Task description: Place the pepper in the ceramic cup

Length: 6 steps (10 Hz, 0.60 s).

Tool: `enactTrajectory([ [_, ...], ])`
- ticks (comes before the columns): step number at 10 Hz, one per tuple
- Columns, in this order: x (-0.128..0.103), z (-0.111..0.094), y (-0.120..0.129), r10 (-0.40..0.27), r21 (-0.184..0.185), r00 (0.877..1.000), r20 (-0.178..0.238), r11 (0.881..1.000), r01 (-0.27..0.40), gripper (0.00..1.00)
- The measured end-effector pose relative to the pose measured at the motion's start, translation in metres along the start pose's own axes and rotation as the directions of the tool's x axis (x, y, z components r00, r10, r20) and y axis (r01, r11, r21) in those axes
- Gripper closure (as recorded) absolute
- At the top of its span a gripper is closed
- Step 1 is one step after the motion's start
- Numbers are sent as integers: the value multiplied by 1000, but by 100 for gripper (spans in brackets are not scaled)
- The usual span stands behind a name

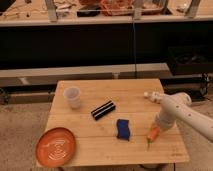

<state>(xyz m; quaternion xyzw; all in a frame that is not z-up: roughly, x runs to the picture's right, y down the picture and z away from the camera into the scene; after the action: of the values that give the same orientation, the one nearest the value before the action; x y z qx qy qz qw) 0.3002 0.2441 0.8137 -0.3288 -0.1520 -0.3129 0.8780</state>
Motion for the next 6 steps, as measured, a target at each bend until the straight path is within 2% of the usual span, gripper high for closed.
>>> enactTrajectory([
  [3,-7,-27,-16,-16,8,1000,-25,1000,16,100],
  [4,-7,-31,-17,-23,7,999,-34,1000,23,96],
  [6,-17,-45,-29,-54,7,997,-51,999,54,80],
])
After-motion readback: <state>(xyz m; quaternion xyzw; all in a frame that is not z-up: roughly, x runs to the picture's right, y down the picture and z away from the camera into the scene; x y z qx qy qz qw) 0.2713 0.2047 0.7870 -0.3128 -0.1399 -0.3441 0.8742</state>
